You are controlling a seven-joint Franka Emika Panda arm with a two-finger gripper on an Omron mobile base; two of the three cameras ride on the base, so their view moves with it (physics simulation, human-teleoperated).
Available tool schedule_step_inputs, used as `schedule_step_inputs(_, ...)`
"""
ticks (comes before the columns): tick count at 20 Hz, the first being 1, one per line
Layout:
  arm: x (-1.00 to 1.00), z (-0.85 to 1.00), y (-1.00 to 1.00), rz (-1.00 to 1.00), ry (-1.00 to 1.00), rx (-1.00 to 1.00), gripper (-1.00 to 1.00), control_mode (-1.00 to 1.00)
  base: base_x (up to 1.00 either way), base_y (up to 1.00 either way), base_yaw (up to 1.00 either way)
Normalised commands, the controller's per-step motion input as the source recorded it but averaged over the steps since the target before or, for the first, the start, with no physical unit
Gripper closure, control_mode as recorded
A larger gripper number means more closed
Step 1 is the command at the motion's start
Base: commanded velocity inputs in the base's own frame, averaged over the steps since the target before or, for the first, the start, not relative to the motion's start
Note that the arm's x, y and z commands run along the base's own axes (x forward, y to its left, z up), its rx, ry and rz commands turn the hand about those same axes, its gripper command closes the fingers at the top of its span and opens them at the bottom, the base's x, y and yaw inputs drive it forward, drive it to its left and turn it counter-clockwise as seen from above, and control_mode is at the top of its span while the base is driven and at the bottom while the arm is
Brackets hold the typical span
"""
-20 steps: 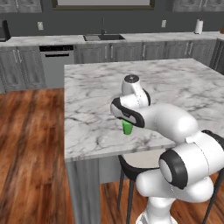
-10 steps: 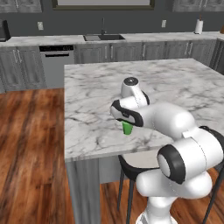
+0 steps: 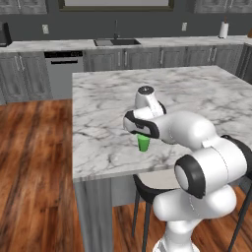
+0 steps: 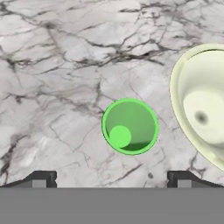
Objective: Place the cup inside the bowl on the dining table and move the bowl to any counter.
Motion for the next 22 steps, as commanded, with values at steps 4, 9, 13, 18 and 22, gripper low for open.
schedule_step_inputs(4, 0.01, -0.14, 0.0, 0.0, 0.05, 0.0, -1.0, -1.0, 0.0, 0.0, 0.0)
schedule_step_inputs(9, 0.05, -0.14, 0.0, 0.0, 0.02, 0.0, -1.0, -1.0, 0.0, 0.0, 0.0)
schedule_step_inputs(13, 0.13, -0.11, 0.0, 0.0, 0.0, 0.0, -1.0, -1.0, 0.0, 0.0, 0.0)
schedule_step_inputs(18, 0.11, -0.12, 0.0, 0.0, 0.0, 0.0, -1.0, -1.0, 0.0, 0.0, 0.0)
schedule_step_inputs(22, 0.11, -0.17, 0.0, 0.0, 0.0, 0.0, -1.0, -1.0, 0.0, 0.0, 0.0)
